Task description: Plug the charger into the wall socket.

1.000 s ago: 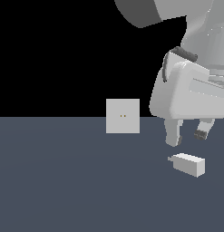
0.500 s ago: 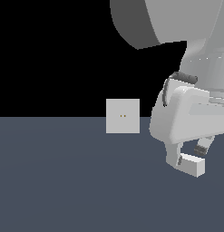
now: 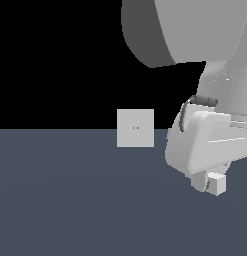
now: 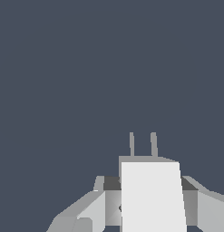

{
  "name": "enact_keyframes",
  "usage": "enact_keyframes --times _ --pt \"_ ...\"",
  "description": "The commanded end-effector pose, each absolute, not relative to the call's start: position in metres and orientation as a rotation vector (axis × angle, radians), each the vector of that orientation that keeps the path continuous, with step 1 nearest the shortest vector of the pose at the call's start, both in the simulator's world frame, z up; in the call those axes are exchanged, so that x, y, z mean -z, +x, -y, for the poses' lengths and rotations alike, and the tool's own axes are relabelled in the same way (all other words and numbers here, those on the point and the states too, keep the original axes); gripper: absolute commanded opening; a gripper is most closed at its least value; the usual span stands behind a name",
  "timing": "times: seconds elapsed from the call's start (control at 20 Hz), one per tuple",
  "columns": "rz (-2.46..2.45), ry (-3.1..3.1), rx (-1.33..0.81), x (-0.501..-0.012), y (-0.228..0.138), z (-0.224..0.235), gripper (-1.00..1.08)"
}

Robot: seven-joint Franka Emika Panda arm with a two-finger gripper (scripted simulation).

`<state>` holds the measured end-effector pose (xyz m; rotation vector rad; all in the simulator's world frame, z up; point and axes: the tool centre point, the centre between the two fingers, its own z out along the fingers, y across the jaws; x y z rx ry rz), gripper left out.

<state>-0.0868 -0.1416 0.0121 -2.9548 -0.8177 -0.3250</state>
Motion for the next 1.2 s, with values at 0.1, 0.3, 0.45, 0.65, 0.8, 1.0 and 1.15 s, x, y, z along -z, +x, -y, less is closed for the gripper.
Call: enact_keyframes --times 0.1,0.3,0.45,0.65,0.8,1.0,1.15 --pt "0.818 -2.955 0.326 -0.012 -0.087 0.142 -1.00" --pt "0.818 -2.955 0.326 -0.012 -0.087 0.142 -1.00" --pt "0.814 -2.956 0.326 -0.012 -0.087 0.141 -1.00" --pt "0.791 -2.964 0.327 -0.016 -0.085 0.137 -1.00" --pt "0.759 -2.974 0.329 -0.020 -0.084 0.131 -1.00" --pt "0.698 -2.993 0.333 -0.029 -0.080 0.121 -1.00" --pt "0.640 -3.009 0.336 -0.037 -0.076 0.111 -1.00"
